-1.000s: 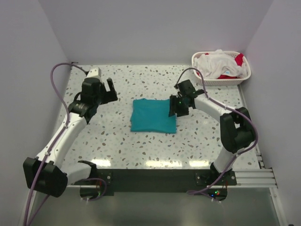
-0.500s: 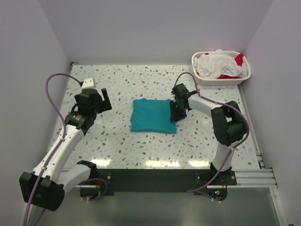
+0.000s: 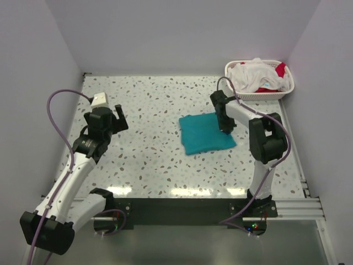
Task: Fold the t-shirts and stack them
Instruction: Neatly place the folded tshirt to the corner
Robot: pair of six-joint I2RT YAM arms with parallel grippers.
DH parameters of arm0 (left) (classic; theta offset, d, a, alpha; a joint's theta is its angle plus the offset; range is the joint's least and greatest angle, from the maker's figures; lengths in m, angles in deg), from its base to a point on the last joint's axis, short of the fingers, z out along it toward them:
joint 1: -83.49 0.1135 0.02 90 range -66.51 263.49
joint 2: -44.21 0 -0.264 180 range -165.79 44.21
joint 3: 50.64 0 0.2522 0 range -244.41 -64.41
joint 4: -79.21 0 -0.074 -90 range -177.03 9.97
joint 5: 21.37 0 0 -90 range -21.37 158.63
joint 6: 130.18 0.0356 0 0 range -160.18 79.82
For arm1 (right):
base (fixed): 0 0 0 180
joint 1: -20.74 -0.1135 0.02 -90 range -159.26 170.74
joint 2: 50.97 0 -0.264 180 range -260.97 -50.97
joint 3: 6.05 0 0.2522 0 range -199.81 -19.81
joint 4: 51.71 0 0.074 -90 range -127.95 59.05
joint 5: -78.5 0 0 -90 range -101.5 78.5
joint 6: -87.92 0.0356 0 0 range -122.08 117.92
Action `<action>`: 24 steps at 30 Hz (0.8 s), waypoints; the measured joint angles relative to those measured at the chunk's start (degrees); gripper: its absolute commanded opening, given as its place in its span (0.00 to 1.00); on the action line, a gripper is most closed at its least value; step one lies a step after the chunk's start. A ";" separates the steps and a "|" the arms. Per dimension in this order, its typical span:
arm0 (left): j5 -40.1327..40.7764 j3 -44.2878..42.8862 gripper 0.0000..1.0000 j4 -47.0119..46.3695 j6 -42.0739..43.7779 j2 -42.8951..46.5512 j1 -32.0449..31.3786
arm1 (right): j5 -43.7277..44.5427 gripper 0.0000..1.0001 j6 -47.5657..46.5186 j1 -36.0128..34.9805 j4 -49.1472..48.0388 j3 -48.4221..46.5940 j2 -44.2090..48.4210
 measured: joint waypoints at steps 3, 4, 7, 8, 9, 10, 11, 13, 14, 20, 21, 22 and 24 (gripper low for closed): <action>-0.09 0.13 0.93 -0.15 0.00 0.31 0.00 | 8.87 0.18 -2.78 5.35 0.94 -2.14 -1.79; -0.15 0.15 0.93 -0.22 0.00 0.31 0.00 | 11.91 0.24 -3.65 7.15 0.81 -2.99 -2.58; -0.90 0.52 0.93 -0.52 -0.02 0.37 0.00 | 20.17 0.43 -6.34 11.50 0.92 -6.80 -5.20; -1.16 0.74 0.93 -0.57 0.00 0.37 0.00 | 22.16 0.47 -7.04 12.33 1.29 -8.59 -6.14; -1.42 0.96 0.93 -0.61 0.00 0.37 0.00 | 23.52 0.48 -7.37 12.85 1.44 -10.40 -6.95; -1.64 1.07 0.93 -0.61 0.00 0.37 0.00 | 23.85 0.50 -7.52 13.05 1.84 -11.80 -7.37; -1.86 1.09 0.93 -0.59 0.00 0.39 0.00 | 23.63 0.54 -7.52 13.09 2.47 -13.53 -7.54; -2.05 1.09 0.93 -0.79 0.00 0.48 0.00 | 22.43 0.58 -7.37 12.37 3.37 -15.23 -7.08; -2.08 1.09 0.93 -0.81 0.00 0.55 0.00 | 19.91 0.61 -7.30 11.74 3.32 -15.28 -6.19; -2.71 1.09 0.93 -0.83 0.00 0.57 0.00 | 3.04 0.65 -6.75 4.13 2.45 -7.87 3.61; -2.75 1.09 0.93 -0.83 0.00 0.57 0.00 | 0.61 0.65 -6.58 2.47 2.29 -6.38 5.03; -2.89 1.09 0.93 -0.83 0.00 0.57 0.00 | -1.62 0.65 -6.49 0.96 1.92 -5.01 6.01; -2.95 1.09 0.93 -0.83 0.00 0.57 0.00 | -5.16 0.64 -6.25 -1.22 0.94 -2.34 6.91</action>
